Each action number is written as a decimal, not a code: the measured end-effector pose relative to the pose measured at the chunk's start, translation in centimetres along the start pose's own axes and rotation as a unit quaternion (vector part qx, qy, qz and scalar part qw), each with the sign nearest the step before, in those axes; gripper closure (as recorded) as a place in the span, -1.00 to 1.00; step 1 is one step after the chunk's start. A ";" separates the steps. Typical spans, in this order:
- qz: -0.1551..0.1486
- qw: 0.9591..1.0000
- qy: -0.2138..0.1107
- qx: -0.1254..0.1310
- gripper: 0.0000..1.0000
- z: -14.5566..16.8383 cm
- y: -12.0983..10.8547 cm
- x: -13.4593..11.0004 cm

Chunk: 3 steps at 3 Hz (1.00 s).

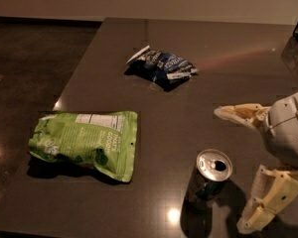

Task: Move redbull can near blue chip bag

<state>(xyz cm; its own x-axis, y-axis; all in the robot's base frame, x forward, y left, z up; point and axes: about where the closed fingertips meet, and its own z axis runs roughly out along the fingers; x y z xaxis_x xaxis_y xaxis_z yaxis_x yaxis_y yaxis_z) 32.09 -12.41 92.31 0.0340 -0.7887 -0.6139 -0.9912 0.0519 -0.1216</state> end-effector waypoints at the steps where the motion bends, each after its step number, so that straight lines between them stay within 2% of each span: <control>1: -0.007 1.000 -0.012 -0.008 -1.00 1.0 0.3 -0.9; 2: -0.009 1.000 -0.018 -0.016 -1.00 1.9 0.6 -1.3; 3: -0.016 0.999 -0.022 -0.024 -0.77 2.5 1.0 -1.8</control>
Offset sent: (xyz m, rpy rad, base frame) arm -0.0052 0.0296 -0.0160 0.0495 0.0316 0.0534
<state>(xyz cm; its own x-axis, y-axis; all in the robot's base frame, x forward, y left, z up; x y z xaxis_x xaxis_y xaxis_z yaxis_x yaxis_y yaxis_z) 31.31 -9.43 91.30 0.0697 -0.7616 -0.6443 -0.9946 -0.0033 -0.1037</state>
